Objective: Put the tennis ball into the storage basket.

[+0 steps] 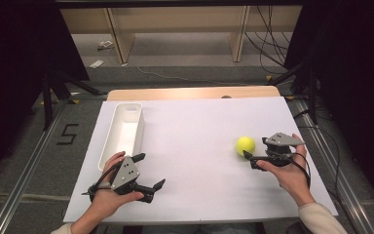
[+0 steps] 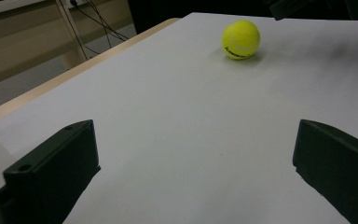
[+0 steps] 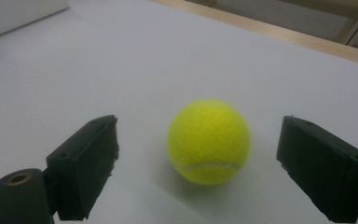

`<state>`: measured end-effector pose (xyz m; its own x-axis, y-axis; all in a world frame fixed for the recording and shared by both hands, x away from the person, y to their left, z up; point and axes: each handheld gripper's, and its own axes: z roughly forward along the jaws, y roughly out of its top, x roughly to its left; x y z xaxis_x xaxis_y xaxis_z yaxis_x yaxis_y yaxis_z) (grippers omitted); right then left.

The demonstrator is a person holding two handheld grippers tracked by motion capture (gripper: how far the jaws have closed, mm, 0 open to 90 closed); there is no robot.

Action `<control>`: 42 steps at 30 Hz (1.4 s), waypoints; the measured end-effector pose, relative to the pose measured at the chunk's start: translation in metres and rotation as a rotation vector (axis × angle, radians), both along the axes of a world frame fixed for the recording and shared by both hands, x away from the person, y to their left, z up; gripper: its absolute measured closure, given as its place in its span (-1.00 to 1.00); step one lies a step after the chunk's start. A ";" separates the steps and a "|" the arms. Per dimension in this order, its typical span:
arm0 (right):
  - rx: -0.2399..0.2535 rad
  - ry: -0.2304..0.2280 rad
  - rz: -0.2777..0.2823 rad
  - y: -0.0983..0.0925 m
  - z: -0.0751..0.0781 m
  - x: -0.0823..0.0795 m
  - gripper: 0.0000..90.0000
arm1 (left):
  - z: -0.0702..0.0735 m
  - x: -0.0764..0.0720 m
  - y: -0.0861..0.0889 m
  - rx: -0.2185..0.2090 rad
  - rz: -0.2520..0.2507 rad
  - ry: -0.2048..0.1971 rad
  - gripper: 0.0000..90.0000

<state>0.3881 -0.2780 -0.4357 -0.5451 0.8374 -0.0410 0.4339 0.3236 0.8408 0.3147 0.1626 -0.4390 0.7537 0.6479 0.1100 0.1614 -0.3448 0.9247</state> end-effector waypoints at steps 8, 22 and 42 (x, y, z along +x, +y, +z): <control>-0.001 0.028 -0.013 0.001 -0.004 0.013 -0.78 | -0.001 -0.002 0.000 0.002 0.003 0.004 -1.00; -0.028 0.096 -0.021 0.006 -0.020 0.043 -0.79 | -0.001 -0.002 -0.001 0.005 0.004 0.004 -1.00; -0.061 0.156 -0.005 0.017 -0.036 0.060 -0.74 | 0.000 -0.004 0.003 0.003 0.016 -0.001 -1.00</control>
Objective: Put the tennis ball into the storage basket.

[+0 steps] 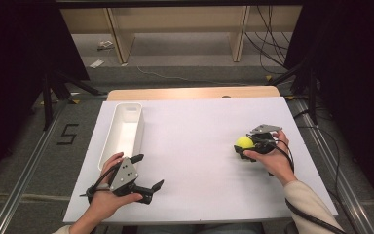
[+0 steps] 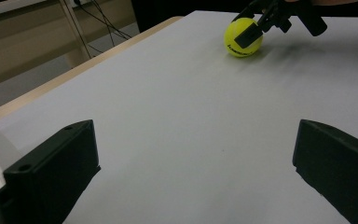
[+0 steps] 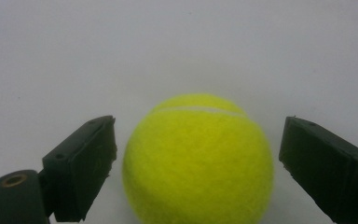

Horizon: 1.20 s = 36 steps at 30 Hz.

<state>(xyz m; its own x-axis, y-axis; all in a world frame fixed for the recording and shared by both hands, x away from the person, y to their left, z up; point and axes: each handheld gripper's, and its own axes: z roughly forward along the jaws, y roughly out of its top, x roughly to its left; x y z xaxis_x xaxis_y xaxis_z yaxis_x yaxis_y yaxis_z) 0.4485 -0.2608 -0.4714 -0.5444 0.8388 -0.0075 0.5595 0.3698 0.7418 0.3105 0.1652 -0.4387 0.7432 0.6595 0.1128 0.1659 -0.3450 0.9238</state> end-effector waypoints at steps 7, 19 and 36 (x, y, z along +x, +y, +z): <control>-0.013 0.019 0.007 0.004 -0.005 0.006 -0.65 | 0.000 -0.002 0.001 0.005 0.000 0.000 -1.00; -0.019 0.035 -0.001 0.003 -0.004 0.007 -0.42 | -0.001 -0.002 0.002 0.001 0.001 0.007 -1.00; 0.021 -0.008 0.002 0.002 0.008 0.003 -0.40 | -0.001 -0.001 0.005 -0.002 0.003 0.005 -1.00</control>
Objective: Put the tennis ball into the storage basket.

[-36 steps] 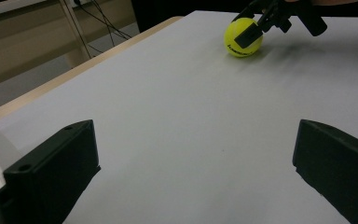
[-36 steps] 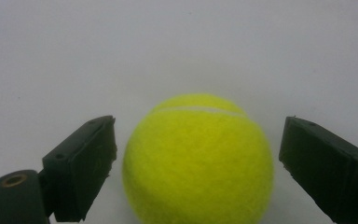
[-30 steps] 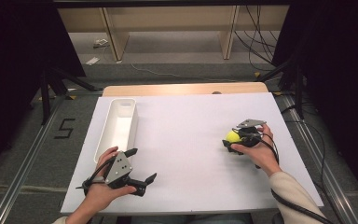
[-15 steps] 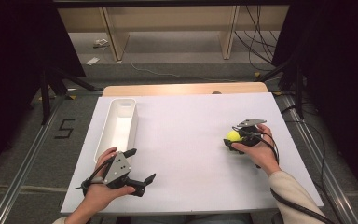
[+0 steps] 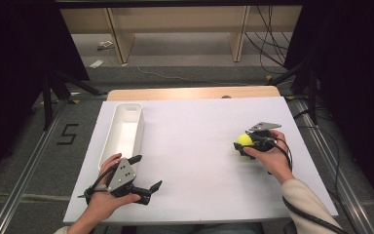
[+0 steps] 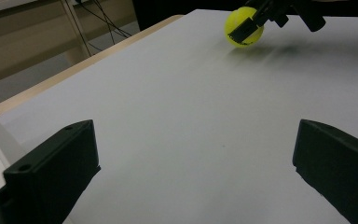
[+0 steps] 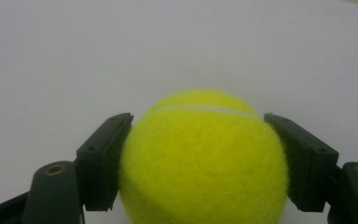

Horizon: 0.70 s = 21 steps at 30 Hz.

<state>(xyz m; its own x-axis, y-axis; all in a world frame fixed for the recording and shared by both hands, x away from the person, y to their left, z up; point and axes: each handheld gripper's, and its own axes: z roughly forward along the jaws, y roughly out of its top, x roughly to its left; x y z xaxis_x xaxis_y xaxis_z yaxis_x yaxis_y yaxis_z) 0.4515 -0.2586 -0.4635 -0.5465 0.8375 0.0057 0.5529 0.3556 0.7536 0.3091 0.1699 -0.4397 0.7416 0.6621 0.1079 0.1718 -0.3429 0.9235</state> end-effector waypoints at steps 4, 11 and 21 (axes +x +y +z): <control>0.004 -0.012 0.001 -0.001 0.003 -0.001 -0.40 | 0.000 0.000 0.000 -0.001 0.001 0.000 -1.00; 0.033 -0.018 -0.015 -0.004 0.006 0.000 -0.40 | -0.001 0.000 0.003 -0.004 0.010 0.004 -1.00; 0.086 -0.019 -0.021 -0.005 0.011 -0.002 -0.40 | -0.001 0.000 0.002 0.008 0.009 0.001 -1.00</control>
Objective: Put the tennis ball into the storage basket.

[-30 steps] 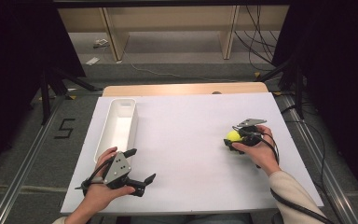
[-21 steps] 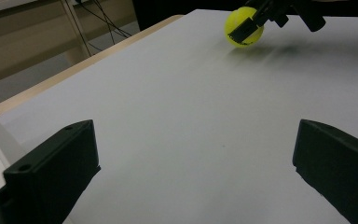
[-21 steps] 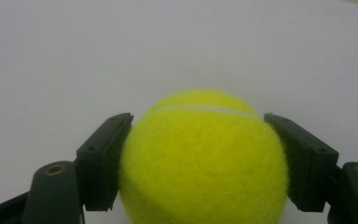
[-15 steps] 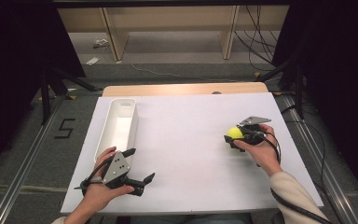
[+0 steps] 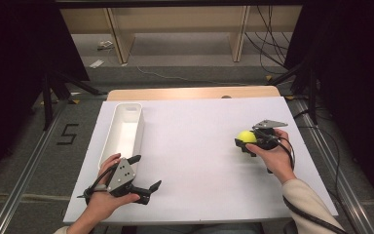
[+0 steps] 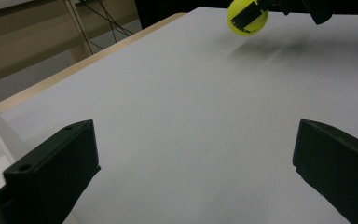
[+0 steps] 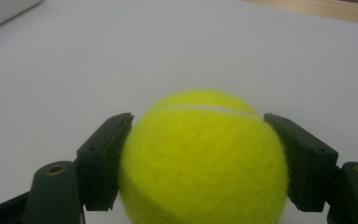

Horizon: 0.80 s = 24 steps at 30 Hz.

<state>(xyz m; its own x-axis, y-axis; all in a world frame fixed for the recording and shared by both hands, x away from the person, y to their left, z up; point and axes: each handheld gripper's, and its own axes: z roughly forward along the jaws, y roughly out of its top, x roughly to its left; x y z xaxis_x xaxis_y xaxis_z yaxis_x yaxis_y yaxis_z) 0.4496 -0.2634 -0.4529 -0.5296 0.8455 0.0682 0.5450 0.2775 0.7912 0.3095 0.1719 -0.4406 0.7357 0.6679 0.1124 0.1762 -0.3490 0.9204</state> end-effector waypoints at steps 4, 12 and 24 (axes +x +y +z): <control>0.026 -0.010 0.002 0.002 0.003 -0.002 -0.40 | 0.000 0.000 -0.001 -0.003 -0.001 -0.001 -1.00; 0.031 -0.033 0.002 0.005 0.007 -0.004 -0.40 | 0.001 -0.001 -0.001 -0.003 0.002 -0.001 -1.00; 0.043 -0.057 -0.017 0.007 0.013 -0.007 -0.40 | 0.002 -0.001 -0.001 0.000 -0.003 -0.006 -1.00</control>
